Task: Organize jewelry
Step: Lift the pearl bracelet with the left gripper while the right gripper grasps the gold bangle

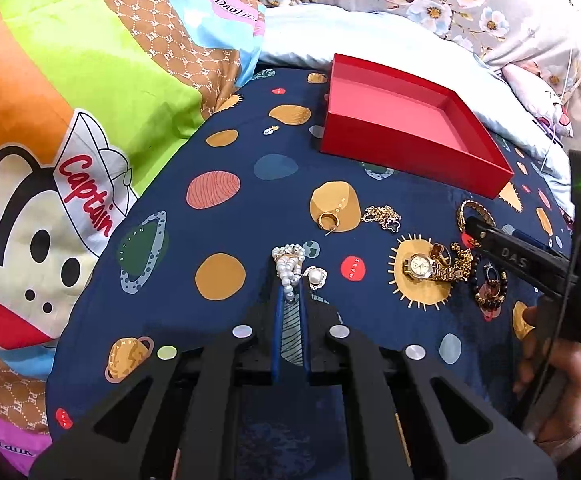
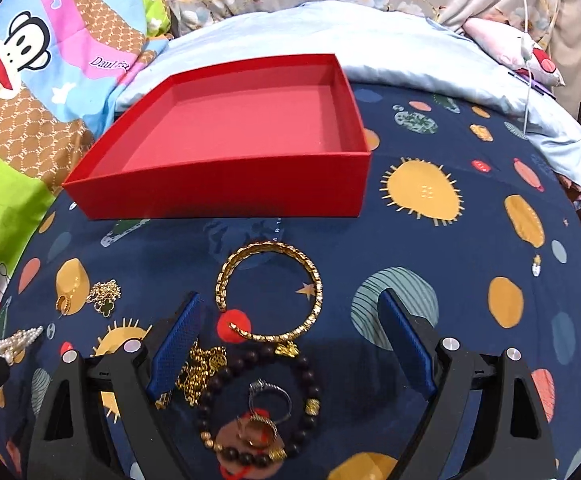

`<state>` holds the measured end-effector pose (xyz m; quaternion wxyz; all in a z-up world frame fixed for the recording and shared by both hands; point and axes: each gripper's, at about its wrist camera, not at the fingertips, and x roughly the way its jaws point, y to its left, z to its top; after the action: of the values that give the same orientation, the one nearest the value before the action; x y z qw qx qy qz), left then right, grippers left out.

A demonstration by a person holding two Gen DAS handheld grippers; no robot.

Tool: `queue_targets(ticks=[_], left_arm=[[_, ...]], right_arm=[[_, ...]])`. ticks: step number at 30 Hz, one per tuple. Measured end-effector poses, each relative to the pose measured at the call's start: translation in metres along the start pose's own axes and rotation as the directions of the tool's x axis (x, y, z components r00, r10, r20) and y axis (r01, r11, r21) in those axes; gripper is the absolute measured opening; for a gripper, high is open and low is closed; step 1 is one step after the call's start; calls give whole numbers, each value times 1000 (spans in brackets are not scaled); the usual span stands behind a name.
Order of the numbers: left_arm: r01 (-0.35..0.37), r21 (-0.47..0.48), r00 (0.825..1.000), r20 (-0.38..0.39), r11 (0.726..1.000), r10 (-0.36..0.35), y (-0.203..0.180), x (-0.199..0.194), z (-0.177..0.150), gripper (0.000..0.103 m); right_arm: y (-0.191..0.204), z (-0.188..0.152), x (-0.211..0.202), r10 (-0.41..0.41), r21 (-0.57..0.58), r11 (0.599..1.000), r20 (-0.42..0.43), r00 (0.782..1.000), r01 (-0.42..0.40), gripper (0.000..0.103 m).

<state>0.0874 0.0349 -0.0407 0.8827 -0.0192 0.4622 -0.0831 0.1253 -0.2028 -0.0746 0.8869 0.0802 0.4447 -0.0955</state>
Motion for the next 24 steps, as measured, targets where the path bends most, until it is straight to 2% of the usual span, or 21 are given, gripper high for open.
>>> queue_targets(ticks=[5, 7, 12, 17, 20, 21, 23, 24], left_arm=[[11, -3, 1000, 4, 1000, -11, 0, -1, 2, 6], [15, -4, 1000, 8, 1000, -15, 0, -2, 3, 6], [25, 1, 999, 30, 1000, -25, -3, -11, 6, 5], [19, -1, 999, 38, 1000, -19, -5, -13, 9, 6], [12, -4, 1000, 10, 1000, -12, -2, -7, 6, 7], [11, -9, 1000, -9, 1000, -11, -1, -3, 4, 8], [20, -26, 999, -33, 999, -21, 1, 4, 0, 25], [23, -36, 999, -40, 999, -25, 1, 8, -1, 30]], right_arm=[[5, -1, 8, -21, -16, 1000, -11, 1000, 21, 84], [7, 0, 9, -44, -34, 998, -5, 999, 44, 78], [5, 1, 6, -52, -33, 998, 16, 999, 52, 56], [0, 0, 5, -28, -17, 999, 14, 999, 29, 56], [-1, -1, 1, -11, -4, 1000, 16, 1000, 11, 56], [-2, -1, 0, -7, -3, 1000, 17, 1000, 7, 56], [-2, -3, -2, -2, -1, 1000, 18, 1000, 2, 56], [-3, -4, -3, 4, 3, 1000, 17, 1000, -4, 56]])
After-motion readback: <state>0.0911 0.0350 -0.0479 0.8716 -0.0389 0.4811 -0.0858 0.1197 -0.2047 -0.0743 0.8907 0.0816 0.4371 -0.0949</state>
